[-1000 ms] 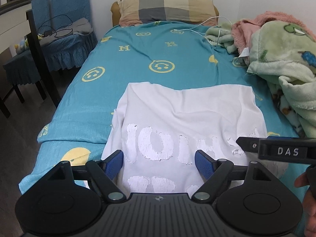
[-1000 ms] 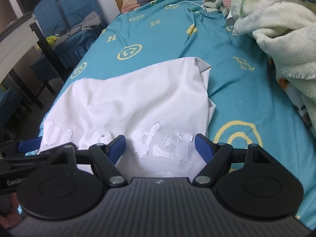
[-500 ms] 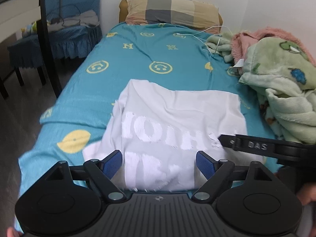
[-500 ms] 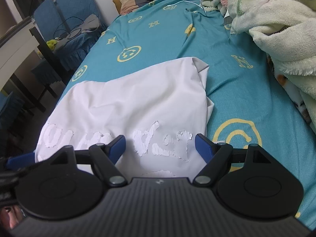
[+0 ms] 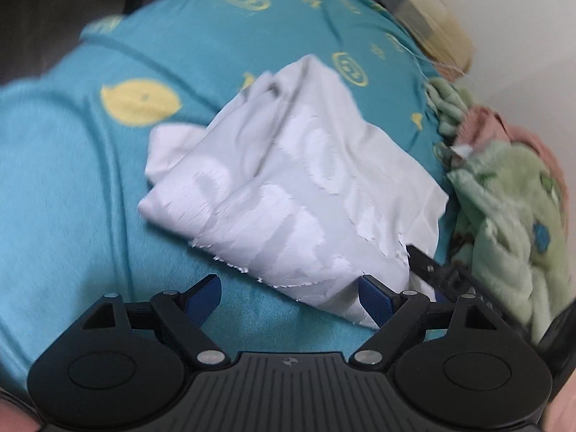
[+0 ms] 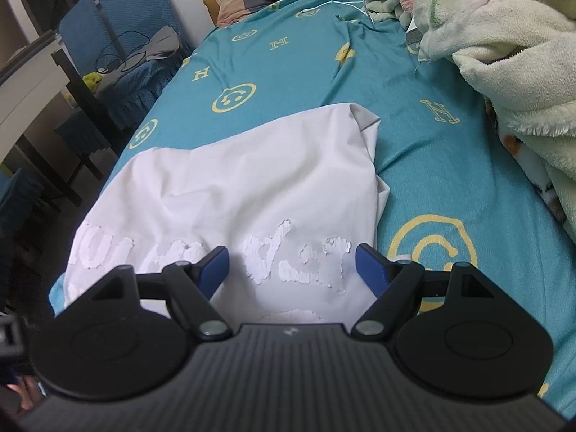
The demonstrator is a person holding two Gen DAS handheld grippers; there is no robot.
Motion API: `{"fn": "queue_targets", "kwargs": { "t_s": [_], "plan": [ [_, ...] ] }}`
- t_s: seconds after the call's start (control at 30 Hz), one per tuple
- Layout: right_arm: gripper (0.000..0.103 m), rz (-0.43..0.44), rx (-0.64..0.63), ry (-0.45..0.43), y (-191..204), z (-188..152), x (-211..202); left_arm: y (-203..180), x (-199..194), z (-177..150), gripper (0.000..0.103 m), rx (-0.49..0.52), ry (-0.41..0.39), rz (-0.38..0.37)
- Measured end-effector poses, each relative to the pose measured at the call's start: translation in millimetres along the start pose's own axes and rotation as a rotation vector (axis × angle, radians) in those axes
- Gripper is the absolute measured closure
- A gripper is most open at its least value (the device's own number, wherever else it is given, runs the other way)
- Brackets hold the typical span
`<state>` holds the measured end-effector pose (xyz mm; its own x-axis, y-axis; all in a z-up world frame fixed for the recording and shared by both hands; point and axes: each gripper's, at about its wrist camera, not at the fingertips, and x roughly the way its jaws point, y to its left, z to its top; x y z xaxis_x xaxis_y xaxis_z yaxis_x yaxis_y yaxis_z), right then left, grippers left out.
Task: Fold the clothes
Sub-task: 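Grasp the folded T-shirt with the left gripper while the right gripper grasps it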
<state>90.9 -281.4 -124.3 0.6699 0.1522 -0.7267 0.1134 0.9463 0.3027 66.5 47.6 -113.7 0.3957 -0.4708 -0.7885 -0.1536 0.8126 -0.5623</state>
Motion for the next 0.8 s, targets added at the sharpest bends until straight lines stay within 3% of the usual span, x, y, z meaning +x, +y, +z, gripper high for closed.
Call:
{"fn": "queue_targets", "kwargs": {
  "t_s": [0.07,0.2,0.37,0.5,0.8],
  "plan": [
    [0.024,-0.001,0.0,0.0,0.3,-0.2,-0.2,9.7,4.5,3.6,0.018,-0.069,-0.007,-0.035],
    [0.024,-0.004,0.002,0.0,0.5,-0.1,-1.2,16.2,5.1,9.1,0.02,-0.114,-0.063,-0.076],
    [0.024,-0.004,0.005,-0.002,0.1,-0.4,-3.0,24.7,5.7,11.2,0.034,-0.175,-0.101,-0.107],
    [0.024,0.007,0.033,-0.007,-2.5,1.2,-5.8,24.0,3.1,11.4,0.047,-0.167,-0.121,-0.11],
    [0.023,0.268,0.297,-0.025,-14.2,2.2,-39.6,16.0,-7.0,9.0,0.067,-0.139,-0.172,-0.137]
  ]
}}
